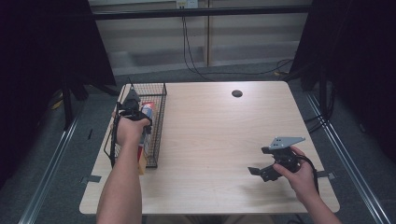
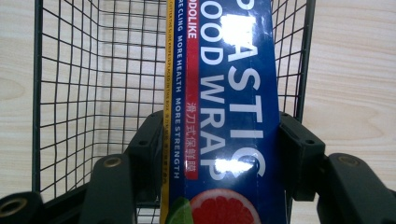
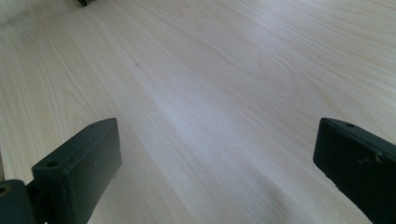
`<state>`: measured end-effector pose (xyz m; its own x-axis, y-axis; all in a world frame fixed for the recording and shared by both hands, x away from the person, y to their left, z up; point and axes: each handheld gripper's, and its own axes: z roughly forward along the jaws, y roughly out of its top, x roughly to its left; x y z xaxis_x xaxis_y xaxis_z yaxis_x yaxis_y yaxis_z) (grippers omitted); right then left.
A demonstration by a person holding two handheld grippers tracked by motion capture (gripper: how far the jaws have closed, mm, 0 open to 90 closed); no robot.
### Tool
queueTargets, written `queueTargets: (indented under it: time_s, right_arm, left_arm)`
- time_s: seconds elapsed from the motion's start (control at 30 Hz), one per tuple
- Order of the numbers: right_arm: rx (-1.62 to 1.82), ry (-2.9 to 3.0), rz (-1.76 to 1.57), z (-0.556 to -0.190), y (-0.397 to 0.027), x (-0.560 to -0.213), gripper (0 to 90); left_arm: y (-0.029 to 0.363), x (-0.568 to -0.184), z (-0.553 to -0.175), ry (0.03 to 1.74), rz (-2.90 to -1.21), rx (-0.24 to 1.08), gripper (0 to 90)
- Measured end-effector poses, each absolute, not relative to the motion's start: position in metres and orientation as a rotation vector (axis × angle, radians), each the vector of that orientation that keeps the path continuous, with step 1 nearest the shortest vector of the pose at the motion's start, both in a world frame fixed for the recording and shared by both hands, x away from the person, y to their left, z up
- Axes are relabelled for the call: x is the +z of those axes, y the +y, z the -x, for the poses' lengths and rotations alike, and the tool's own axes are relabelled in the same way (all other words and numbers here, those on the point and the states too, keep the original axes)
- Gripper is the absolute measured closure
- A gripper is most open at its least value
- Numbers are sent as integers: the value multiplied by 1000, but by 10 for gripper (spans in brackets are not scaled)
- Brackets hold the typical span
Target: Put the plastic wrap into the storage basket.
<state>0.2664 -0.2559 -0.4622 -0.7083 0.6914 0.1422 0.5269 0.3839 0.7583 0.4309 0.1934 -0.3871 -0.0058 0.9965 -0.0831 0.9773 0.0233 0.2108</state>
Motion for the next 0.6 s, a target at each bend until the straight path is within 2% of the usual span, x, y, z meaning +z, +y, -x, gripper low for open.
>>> queueTargets:
  time_s: [0.6]
  right_arm:
    - [1227,2443,-1092,-266,-256,-462,8]
  left_arm:
    - [191,-390,-432,2089,-2065,154,425]
